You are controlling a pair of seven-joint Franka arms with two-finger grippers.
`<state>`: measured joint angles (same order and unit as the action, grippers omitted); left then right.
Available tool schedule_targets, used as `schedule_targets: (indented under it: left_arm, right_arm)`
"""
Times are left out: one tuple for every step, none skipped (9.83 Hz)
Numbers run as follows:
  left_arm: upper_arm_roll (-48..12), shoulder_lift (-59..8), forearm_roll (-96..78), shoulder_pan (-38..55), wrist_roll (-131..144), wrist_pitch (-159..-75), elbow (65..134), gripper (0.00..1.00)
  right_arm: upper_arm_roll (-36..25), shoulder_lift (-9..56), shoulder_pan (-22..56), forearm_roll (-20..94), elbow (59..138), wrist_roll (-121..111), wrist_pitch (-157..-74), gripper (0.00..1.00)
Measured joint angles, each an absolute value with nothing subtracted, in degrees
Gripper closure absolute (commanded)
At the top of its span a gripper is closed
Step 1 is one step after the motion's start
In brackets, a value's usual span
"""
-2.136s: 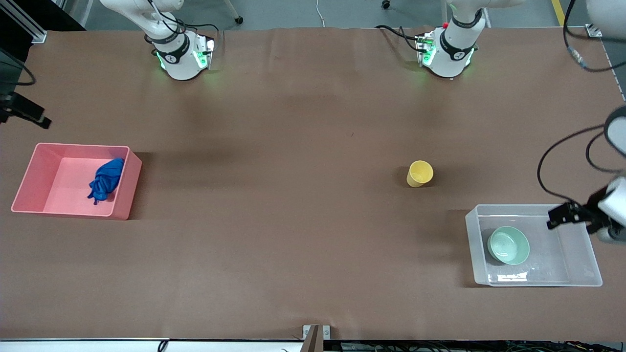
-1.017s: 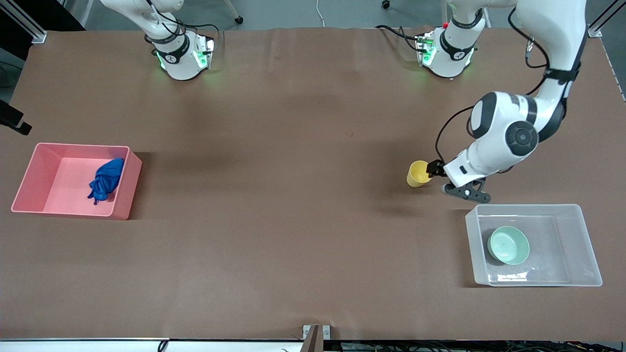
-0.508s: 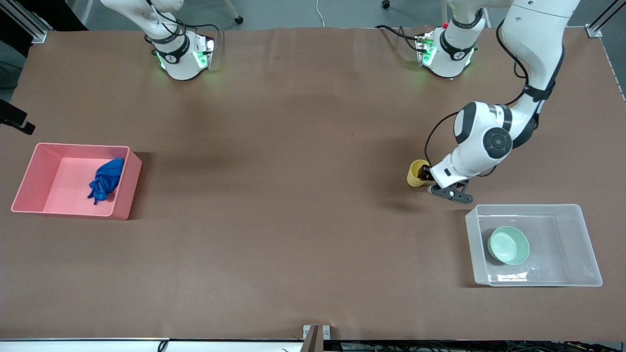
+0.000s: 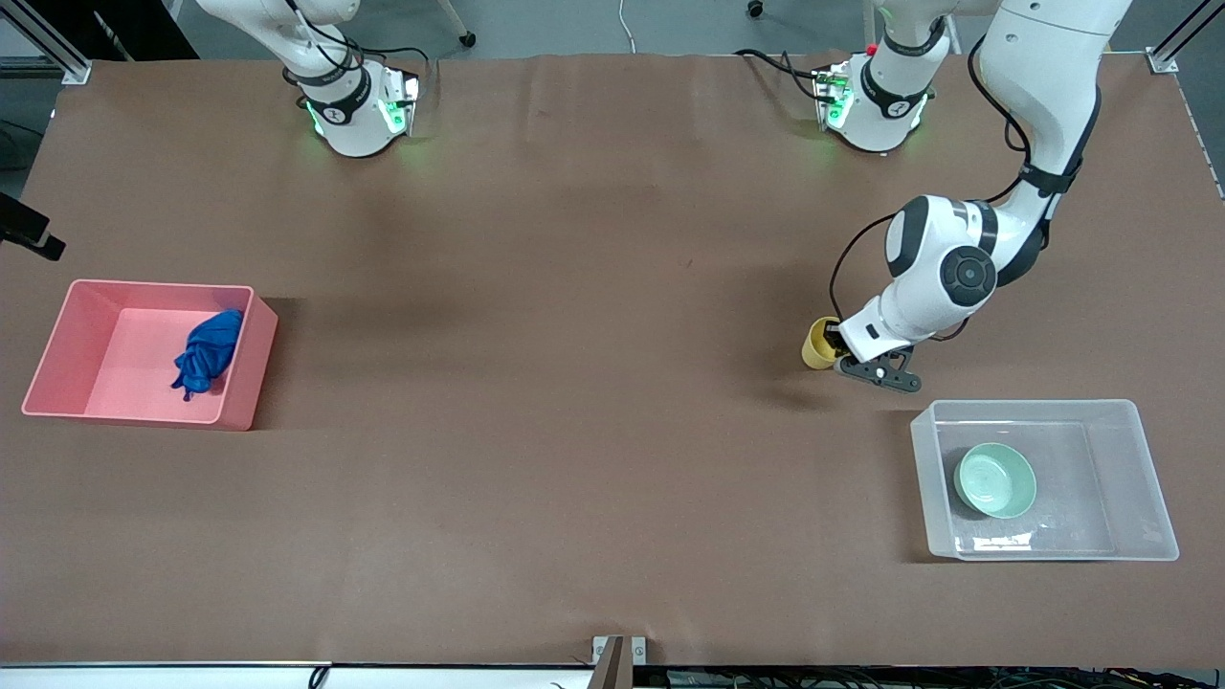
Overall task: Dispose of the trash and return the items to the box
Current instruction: 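Move the left gripper to the yellow cup and grasp it, then carry the yellow cup with the left gripper into the green bowl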
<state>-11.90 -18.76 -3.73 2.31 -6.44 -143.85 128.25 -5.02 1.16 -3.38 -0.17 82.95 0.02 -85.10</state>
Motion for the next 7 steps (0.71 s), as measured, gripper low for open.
schedule_targets:
  left_arm:
    - [-11.90,-17.24,-3.72,2.30,-6.95,-142.09,127.64,1.00]
    - [-11.77,-15.79,-3.72,2.28,-7.79,-139.64,125.79,1.00]
    - [-11.12,-14.96,-3.72,2.20,-8.92,-135.73,122.10,1.00]
    - [-9.60,-14.96,-3.72,2.10,-10.55,-131.31,117.07,1.00]
    - [-7.16,-15.79,-3.72,1.95,-12.62,-127.54,111.38,1.00]
    - [-4.67,-17.73,-3.72,1.69,-13.95,-125.62,105.61,1.00]
    - [-2.31,-20.66,-3.72,1.46,-14.46,-125.13,99.75,1.00]
  right_arm:
    - [-4.95,1.16,-3.36,-0.35,82.86,-0.03,-85.10,0.00]
    - [-4.88,1.16,-3.35,-0.37,82.84,-0.05,-85.10,0.00]
    - [-4.83,1.16,-3.34,-0.37,82.83,-0.05,-85.10,0.00]
    - [-4.82,1.16,-3.34,-0.37,82.82,-0.06,-85.10,0.00]
    - [-4.81,1.16,-3.34,-0.38,82.82,-0.07,-85.10,0.00]
    - [-4.80,1.16,-3.34,-0.38,82.82,-0.07,-85.10,0.00]
    - [-4.79,1.16,-3.34,-0.38,82.82,-0.07,-85.10,0.00]
